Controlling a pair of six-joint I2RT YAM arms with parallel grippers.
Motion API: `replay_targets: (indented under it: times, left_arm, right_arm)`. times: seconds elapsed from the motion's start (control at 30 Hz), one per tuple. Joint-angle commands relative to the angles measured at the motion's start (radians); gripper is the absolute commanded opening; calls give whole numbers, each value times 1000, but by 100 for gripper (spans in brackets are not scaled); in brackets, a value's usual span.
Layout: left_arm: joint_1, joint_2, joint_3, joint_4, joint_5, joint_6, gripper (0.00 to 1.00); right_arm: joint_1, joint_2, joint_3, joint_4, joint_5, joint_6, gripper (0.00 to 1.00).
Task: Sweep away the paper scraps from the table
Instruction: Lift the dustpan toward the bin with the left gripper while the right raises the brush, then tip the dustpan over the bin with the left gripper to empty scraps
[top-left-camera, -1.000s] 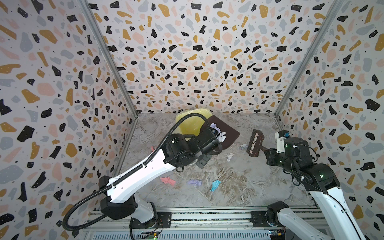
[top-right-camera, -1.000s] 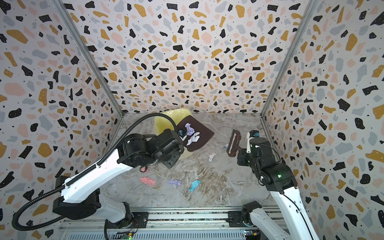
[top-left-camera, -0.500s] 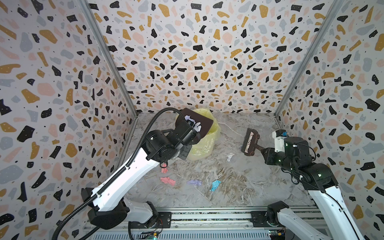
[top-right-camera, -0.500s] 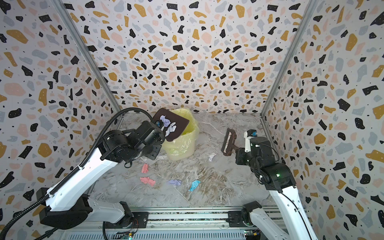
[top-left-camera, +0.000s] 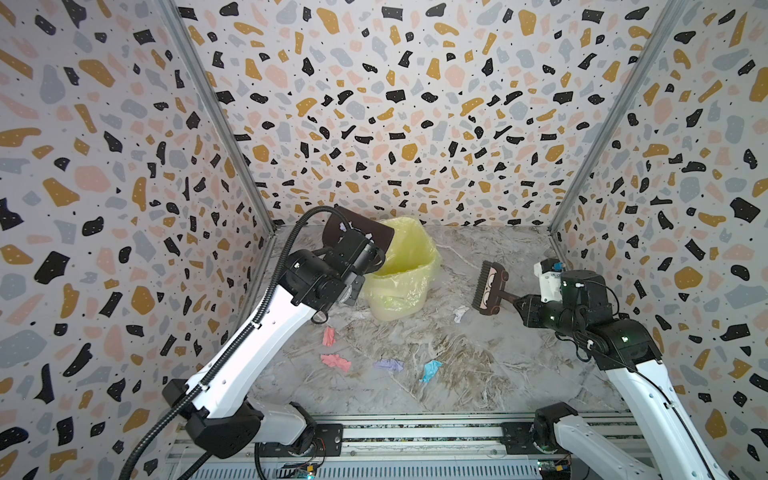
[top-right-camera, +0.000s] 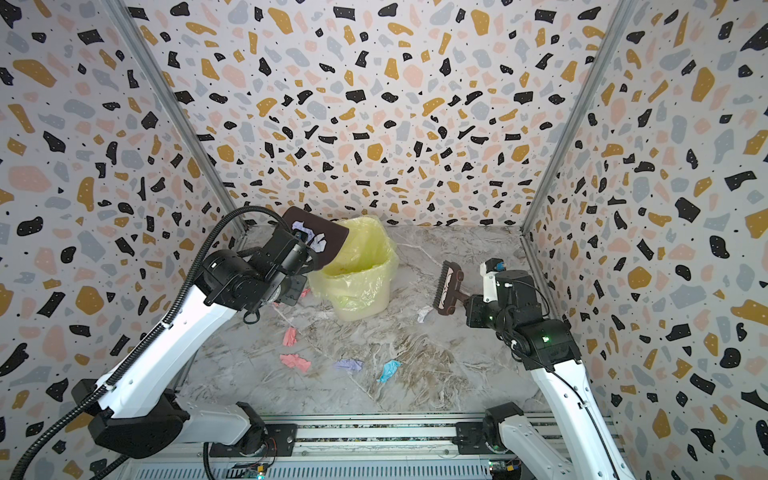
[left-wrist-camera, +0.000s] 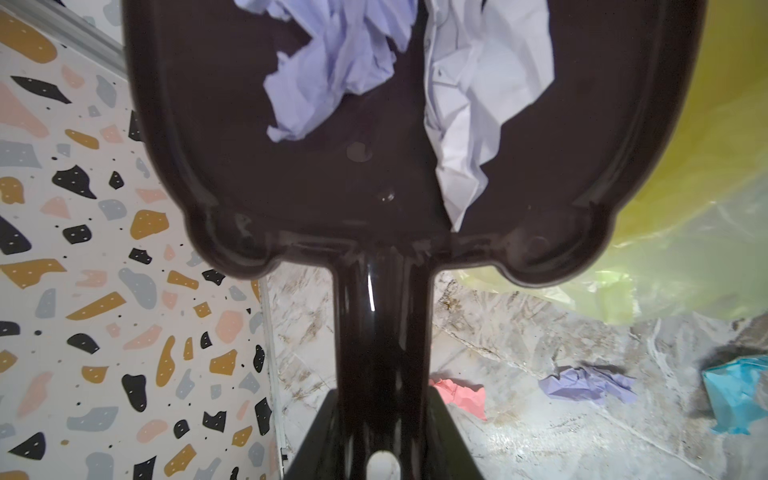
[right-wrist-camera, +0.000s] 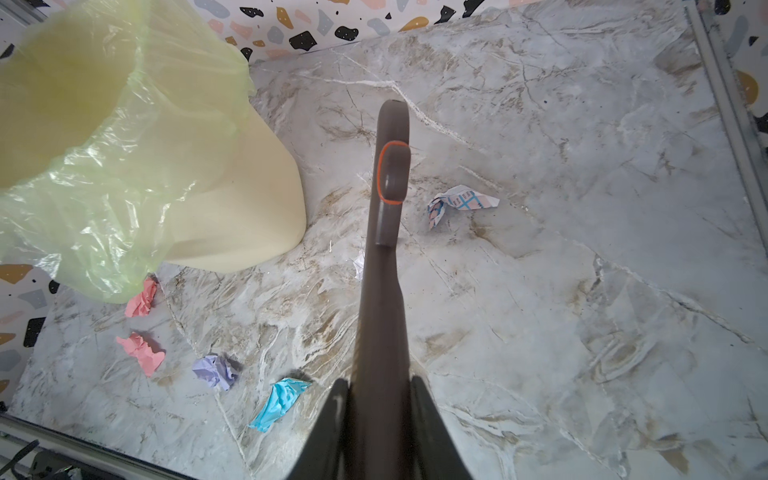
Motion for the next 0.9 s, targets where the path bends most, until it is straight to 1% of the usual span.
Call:
replay_targets:
  times: [0.0,0.27,0.43,0.53,0.87]
  left_arm:
    - [38,2,20,51,-38,75,0]
    - [79,37,18,100,4,212,0]
    - [81,61,20,111,-35,280,0]
    - [82,80,30,124,-41,320,0]
    - [82,173,100,133,-55,382,0]
  right_arm:
    - [-13,9,16,42,-50,-29,0]
    - [-38,46,44,14,-97,-57,0]
    - [-63,60,70,-26,-112,-82,0]
    - [-82,69,64,-35,-129,-93,0]
    - [-118,101,69,-51,-181,-118,0]
